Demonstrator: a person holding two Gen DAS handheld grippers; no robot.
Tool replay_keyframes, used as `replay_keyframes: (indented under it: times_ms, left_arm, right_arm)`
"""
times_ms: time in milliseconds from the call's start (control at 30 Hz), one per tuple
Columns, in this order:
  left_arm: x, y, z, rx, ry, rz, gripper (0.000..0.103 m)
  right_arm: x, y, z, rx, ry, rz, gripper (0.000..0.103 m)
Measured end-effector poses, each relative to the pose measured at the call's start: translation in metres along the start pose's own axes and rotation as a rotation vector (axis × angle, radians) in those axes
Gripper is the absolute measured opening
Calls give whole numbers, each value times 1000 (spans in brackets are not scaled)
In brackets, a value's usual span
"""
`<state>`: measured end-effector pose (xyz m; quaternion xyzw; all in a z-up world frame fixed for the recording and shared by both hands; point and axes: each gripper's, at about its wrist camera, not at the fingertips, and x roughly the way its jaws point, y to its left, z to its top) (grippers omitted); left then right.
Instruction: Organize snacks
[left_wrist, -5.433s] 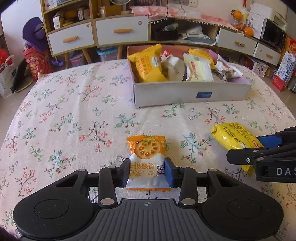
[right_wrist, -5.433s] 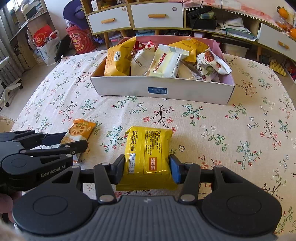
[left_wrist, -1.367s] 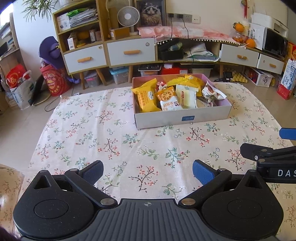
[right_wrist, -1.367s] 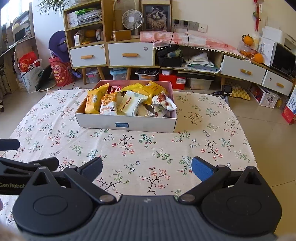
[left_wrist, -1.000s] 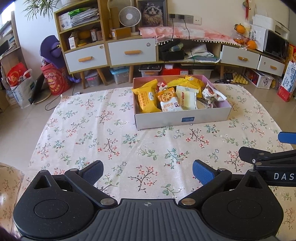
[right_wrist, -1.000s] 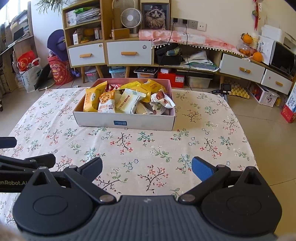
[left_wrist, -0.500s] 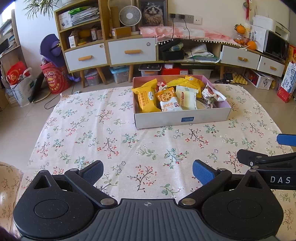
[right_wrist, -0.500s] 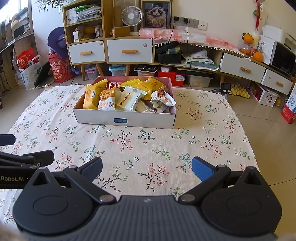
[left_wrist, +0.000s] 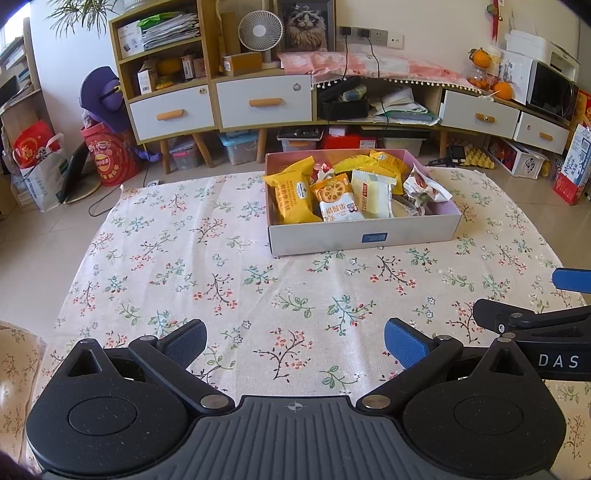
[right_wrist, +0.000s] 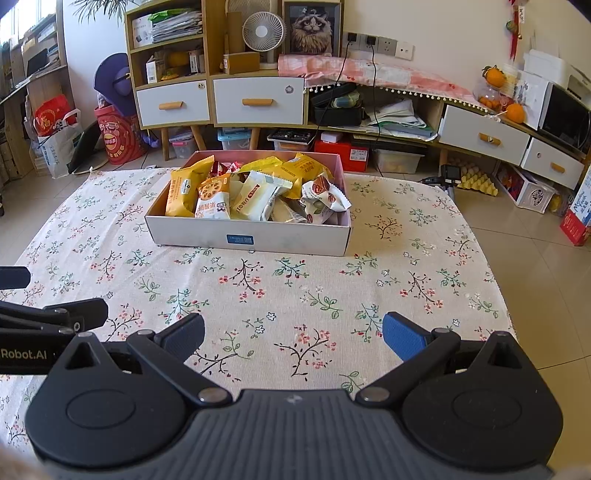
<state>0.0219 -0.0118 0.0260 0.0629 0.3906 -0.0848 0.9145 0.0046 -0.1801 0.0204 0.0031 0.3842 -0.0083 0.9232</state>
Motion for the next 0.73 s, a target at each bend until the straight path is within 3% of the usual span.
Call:
replay_keyframes:
  times_ms: [733]
  left_arm:
    - [1,0,-1,-3,13,-10,103]
  right_arm:
    - [2,-1,-3,-4,4,-4,103]
